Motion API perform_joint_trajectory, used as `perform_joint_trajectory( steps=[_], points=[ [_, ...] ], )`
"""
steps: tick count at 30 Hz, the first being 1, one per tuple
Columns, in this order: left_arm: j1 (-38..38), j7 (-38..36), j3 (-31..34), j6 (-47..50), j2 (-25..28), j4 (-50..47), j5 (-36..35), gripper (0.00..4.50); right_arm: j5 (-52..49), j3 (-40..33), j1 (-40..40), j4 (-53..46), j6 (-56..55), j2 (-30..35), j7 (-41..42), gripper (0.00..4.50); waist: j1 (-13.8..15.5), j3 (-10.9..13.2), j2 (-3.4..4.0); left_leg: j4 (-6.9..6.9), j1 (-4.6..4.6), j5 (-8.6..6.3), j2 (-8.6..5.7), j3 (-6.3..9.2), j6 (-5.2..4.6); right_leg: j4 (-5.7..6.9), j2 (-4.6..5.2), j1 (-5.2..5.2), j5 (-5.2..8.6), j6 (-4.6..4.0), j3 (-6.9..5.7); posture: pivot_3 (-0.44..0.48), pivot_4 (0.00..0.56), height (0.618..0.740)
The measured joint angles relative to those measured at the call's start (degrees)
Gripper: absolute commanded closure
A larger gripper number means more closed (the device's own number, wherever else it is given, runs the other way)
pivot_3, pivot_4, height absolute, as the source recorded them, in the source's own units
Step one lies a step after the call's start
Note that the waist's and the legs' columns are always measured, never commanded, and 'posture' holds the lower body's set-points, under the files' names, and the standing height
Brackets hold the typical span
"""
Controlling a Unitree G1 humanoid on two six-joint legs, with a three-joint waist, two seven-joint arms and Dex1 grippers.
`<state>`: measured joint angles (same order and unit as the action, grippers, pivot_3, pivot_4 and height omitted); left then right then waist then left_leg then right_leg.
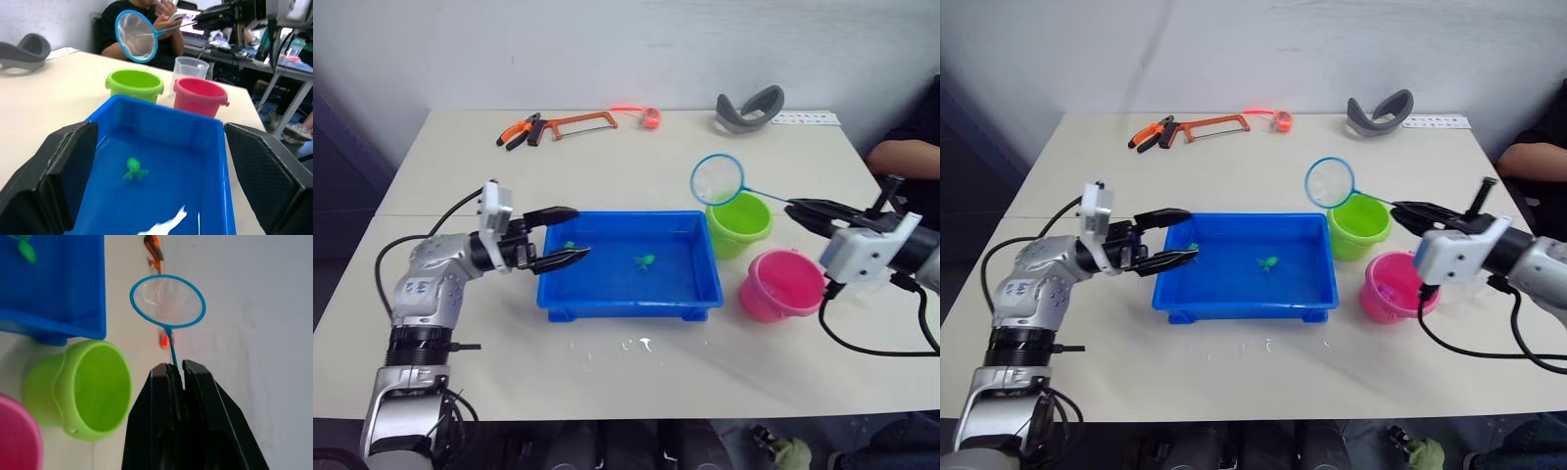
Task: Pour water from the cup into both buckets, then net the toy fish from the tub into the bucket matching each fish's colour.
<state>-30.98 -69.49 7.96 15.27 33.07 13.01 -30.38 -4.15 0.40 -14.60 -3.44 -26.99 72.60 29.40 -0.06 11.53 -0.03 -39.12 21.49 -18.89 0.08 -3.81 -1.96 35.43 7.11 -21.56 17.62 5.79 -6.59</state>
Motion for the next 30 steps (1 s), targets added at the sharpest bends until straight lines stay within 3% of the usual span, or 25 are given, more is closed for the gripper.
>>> perform_joint_trajectory(
  steps=[4, 9, 16, 23, 30],
  points=[
    [3.1, -1.4, 0.8, -2.3, 1.6, 0.7, 0.1, 0.02, 2.9, 7.0, -6.8, -7.0, 12.3, -4.1, 9.6, 4.5, 0.3, 0.0, -0.01, 0.0, 0.05, -0.06, -0.17, 0.06, -0.11, -0.02, 0.3, -0.01, 0.01, -0.02, -0.24, 0.0, 0.15, 0.74],
    [5.2, -1.2, 1.1, -2.9, 1.9, 0.2, 0.1, 0.02, 8.5, 13.5, -11.7, -7.7, 25.2, -10.7, 15.9, 4.5, 0.2, 0.0, -0.01, -0.01, 0.14, -0.11, -0.29, 0.04, -0.22, -0.05, 0.4, -0.04, 0.01, 0.0, -0.32, 0.0, 0.15, 0.74],
    [7.5, 0.0, 1.8, -2.0, 2.2, -3.6, 0.0, 0.02, 19.4, 17.9, -18.4, -4.2, 25.6, -15.9, 19.4, 4.5, 0.0, 0.0, -0.02, 0.0, 0.14, -0.1, -0.28, 0.04, -0.19, -0.03, 0.35, -0.06, 0.02, 0.01, -0.32, 0.0, 0.15, 0.74],
    [9.0, 1.1, 2.5, -0.9, 2.7, -5.6, -0.1, 0.02, 10.9, 17.1, -15.2, -7.8, 33.0, -22.9, 26.9, 4.5, 0.1, 0.0, -0.02, -0.01, 0.14, -0.1, -0.29, 0.04, -0.19, 0.0, 0.35, -0.05, 0.01, 0.02, -0.33, 0.0, 0.15, 0.74],
    [9.2, 1.4, 2.8, -0.7, 2.9, -5.9, -0.1, 0.02, 2.7, 10.8, -11.1, -11.7, 45.5, -26.2, 26.9, 4.5, 0.1, 0.0, -0.03, 0.0, 0.13, -0.1, -0.29, 0.07, -0.19, 0.01, 0.36, -0.04, 0.01, 0.02, -0.34, 0.0, 0.15, 0.74]
  ],
)
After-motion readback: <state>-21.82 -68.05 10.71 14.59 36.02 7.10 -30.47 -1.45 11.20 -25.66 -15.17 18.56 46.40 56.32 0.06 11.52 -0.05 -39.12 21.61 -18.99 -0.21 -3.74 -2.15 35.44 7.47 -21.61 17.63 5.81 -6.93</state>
